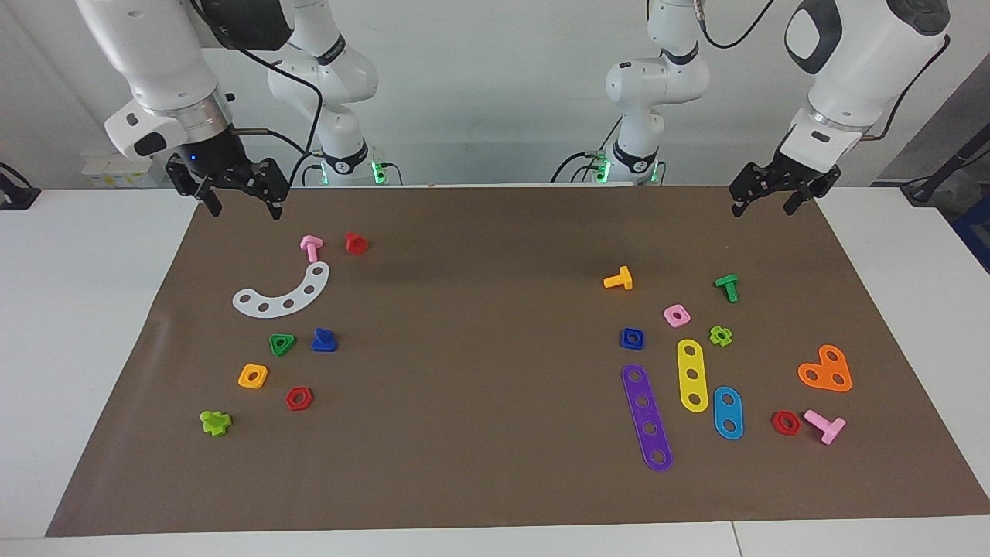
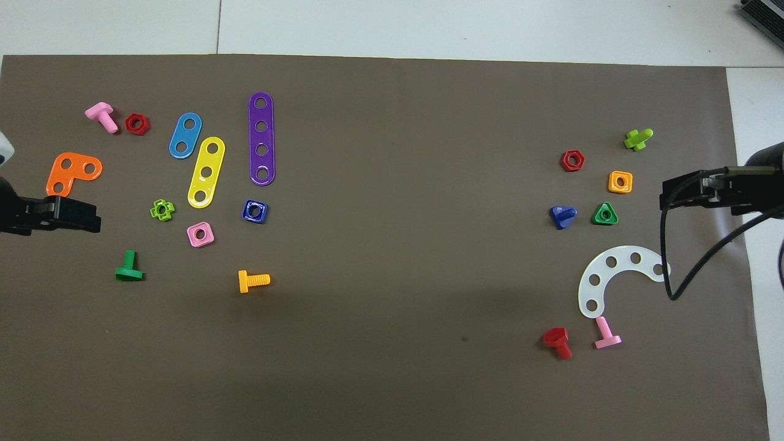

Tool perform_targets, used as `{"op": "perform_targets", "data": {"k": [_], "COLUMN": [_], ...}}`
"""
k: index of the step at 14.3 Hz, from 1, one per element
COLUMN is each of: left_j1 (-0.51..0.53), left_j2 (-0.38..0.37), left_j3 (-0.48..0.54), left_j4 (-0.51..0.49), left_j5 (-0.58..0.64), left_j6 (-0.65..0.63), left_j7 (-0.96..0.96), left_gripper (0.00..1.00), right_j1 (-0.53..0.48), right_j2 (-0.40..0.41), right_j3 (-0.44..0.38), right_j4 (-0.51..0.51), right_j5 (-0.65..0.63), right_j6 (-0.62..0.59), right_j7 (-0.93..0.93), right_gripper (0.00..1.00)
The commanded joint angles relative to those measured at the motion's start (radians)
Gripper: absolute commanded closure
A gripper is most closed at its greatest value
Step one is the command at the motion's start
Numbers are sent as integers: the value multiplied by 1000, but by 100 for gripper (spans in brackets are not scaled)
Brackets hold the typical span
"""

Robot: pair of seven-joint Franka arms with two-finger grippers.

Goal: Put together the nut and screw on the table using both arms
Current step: 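Reach the right gripper toward the blue bolt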

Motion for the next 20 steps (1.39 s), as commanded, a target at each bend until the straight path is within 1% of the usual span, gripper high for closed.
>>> {"op": "perform_targets", "data": {"k": [1, 7, 8, 10, 11, 12, 14, 15, 16, 18, 20], "left_j1": [6, 6, 6, 6, 6, 6, 6, 6, 6, 6, 6], "left_j2": [-32, -32, -32, -32, -32, -32, -32, -32, -32, -32, -32], "left_j3": [-1, -1, -1, -1, -1, -1, -1, -1, -1, -1, -1], "left_j4": [-35, -35, -35, -35, -35, -35, -35, -35, -35, -35, -35], "left_j5": [-4, -4, -4, -4, -4, -4, -4, -4, -4, -4, -4], "left_j6": [17, 17, 17, 15, 15, 17, 15, 15, 15, 15, 15], "left_j7": [-6, -6, -6, -6, -6, -6, -6, -6, -6, -7, -6], "left_gripper": [0, 0, 0, 0, 0, 0, 0, 0, 0, 0, 0], "right_j1": [-9, 1, 0, -3, -3, -5, 0, 0, 1, 3, 27], "right_j2": [-10, -13, -10, -12, 14, 61, 131, 163, 200, 235, 237], "right_j3": [7, 11, 10, 10, 10, 10, 11, 11, 11, 11, 12], "right_j4": [-8, -16, -28, -119, -132, -132, -138, -152, -175, -265, -379], "right_j5": [5, 7, 7, 7, 7, 7, 8, 16, 47, 62, 62], "right_j6": [-3, 12, 52, 183, 228, 276, 365, 409, 479, 637, 737], "right_j7": [-2, -15, -17, -46, -63, -67, -75, -93, -119, -188, -236], "right_gripper": [0, 0, 0, 0, 0, 0, 0, 0, 0, 0, 0]}}
